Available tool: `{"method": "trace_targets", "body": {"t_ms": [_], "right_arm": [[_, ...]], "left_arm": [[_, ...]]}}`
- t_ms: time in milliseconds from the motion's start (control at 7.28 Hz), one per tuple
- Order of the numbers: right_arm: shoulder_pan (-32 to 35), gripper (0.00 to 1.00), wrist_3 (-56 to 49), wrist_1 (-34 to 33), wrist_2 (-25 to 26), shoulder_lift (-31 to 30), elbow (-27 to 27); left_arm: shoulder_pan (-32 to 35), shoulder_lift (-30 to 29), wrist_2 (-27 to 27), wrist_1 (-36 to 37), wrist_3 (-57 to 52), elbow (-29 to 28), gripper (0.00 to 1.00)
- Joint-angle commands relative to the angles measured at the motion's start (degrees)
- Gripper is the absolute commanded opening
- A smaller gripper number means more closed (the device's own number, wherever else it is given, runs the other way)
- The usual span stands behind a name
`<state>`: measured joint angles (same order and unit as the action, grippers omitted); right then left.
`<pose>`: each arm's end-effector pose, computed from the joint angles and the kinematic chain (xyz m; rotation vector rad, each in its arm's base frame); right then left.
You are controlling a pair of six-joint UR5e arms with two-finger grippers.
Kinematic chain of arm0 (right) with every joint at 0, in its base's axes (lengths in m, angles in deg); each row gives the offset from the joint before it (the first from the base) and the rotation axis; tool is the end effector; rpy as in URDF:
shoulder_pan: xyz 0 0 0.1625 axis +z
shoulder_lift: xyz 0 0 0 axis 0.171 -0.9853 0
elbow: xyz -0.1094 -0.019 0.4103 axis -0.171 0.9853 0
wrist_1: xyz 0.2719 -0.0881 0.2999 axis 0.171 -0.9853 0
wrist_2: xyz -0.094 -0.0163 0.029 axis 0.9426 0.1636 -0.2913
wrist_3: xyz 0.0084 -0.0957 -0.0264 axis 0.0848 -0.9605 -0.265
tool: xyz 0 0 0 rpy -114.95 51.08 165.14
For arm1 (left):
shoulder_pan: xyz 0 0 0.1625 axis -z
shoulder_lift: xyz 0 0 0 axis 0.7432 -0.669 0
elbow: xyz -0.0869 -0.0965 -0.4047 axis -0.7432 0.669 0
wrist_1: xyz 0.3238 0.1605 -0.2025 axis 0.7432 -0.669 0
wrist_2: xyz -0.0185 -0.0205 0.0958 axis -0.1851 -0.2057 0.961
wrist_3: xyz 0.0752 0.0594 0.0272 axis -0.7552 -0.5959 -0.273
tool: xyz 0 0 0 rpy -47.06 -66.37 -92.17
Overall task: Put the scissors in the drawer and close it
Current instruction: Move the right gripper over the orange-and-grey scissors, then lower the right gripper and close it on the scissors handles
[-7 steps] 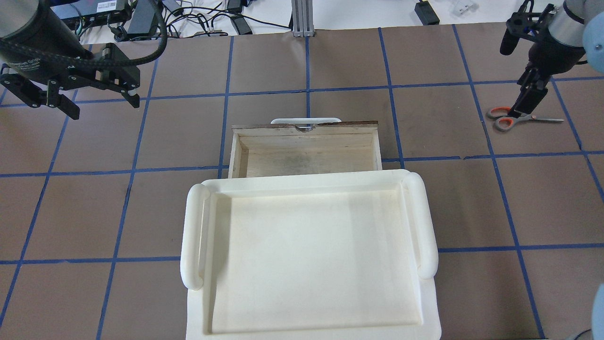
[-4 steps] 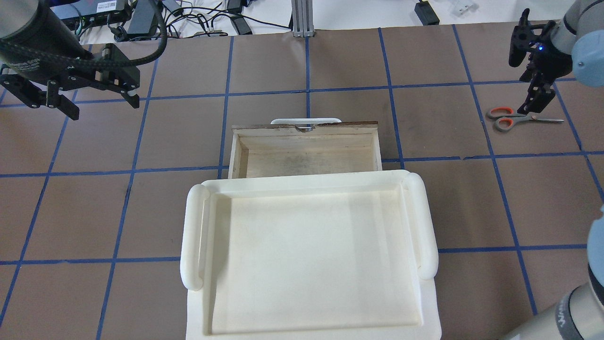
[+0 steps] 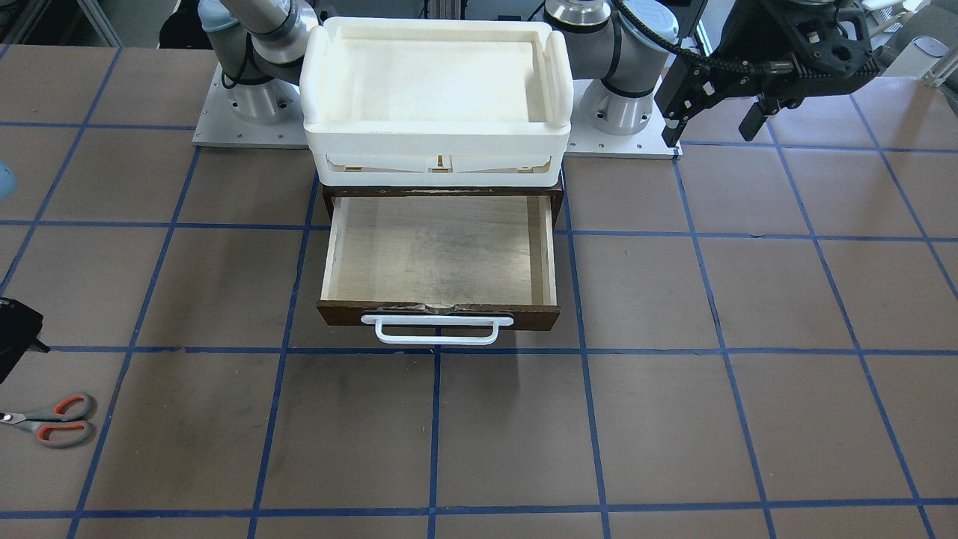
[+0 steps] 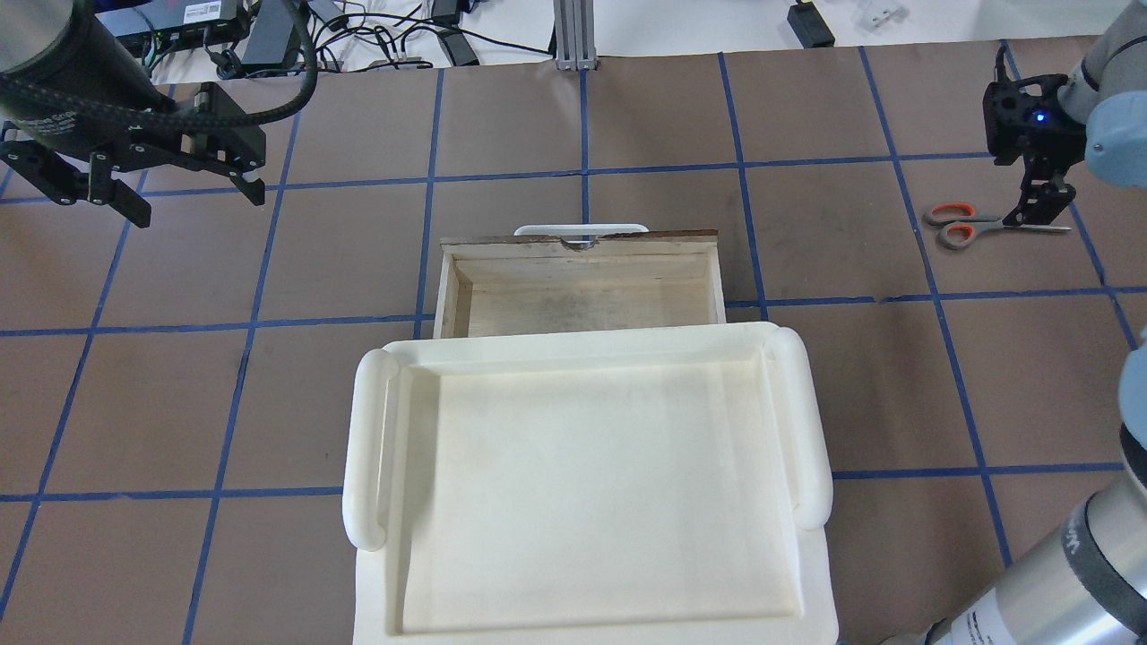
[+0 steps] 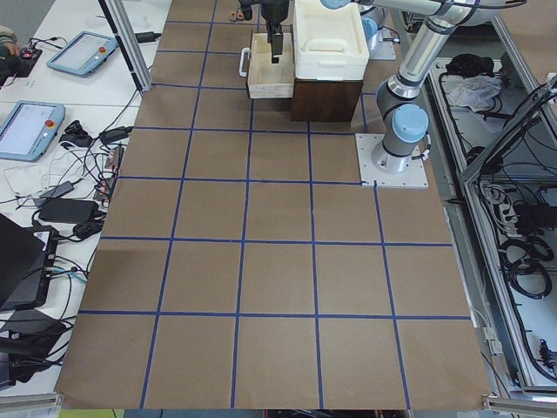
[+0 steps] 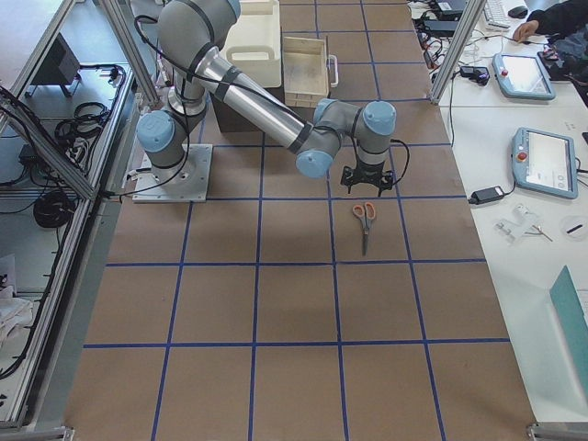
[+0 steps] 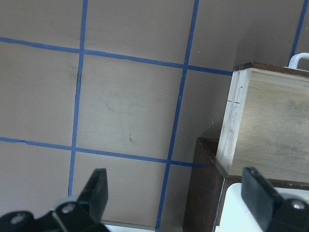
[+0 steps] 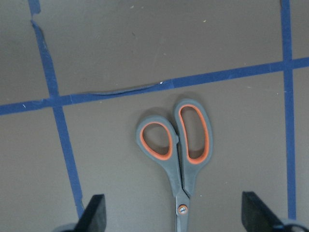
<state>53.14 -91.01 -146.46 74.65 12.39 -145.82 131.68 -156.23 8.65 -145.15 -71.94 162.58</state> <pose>-0.1781 -0.6399 0.2646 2.0145 -2.2935 0.0331 -0.0845 -0.4573 0.5582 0.2536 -3.1194 0.0581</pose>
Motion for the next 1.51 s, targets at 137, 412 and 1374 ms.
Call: {"method": "trace_targets", "body": {"t_ms": [137,412,1374], "right_arm": [[-1.81,0.98,-4.7,-6.97,0.06,4.01,0.11],[-2.52,0.94,-6.12,-10.59,-0.12,6.65,0.2],[-2.52,0.88,-5.77,-6.32,-1.52,10.88,4.06]], "left_arm": [[0.0,0.0,0.0,-0.09,0.0,0.0,1.0],[0.0,0.0,0.0,-0.09,0.0,0.0,1.0],[0.0,0.0,-0.09,0.0,0.27,0.0,1.0]]}}
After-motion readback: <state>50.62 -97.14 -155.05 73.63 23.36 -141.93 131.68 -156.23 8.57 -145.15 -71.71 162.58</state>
